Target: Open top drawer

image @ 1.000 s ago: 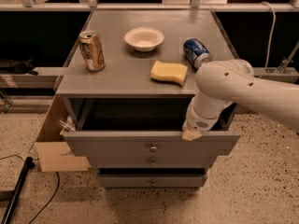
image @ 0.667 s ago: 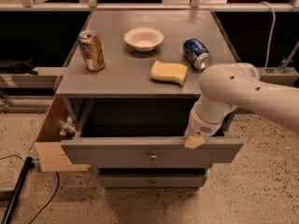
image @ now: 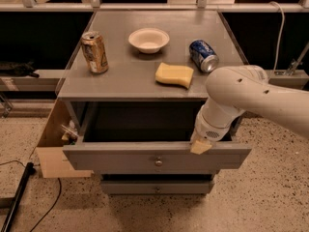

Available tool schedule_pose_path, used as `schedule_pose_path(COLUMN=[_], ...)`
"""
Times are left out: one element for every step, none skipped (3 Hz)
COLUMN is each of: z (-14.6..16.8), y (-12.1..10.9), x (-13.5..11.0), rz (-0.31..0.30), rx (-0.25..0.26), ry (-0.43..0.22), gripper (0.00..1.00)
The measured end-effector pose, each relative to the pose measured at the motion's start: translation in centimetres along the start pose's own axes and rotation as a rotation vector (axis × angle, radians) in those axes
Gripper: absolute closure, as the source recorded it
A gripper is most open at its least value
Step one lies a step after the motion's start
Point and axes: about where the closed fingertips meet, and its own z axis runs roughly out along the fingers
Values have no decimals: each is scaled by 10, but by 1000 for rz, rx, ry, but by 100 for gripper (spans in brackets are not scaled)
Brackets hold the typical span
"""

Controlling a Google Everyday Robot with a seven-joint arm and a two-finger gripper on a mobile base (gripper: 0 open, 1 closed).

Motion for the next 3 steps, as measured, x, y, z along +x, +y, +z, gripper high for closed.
schedule_pose_path(z=[0, 1, 6], y=[0, 0, 3], x=[0, 0, -3], rz=[0, 1, 3], rx=[0, 0, -2], ry=[0, 0, 4], gripper=[59, 36, 5])
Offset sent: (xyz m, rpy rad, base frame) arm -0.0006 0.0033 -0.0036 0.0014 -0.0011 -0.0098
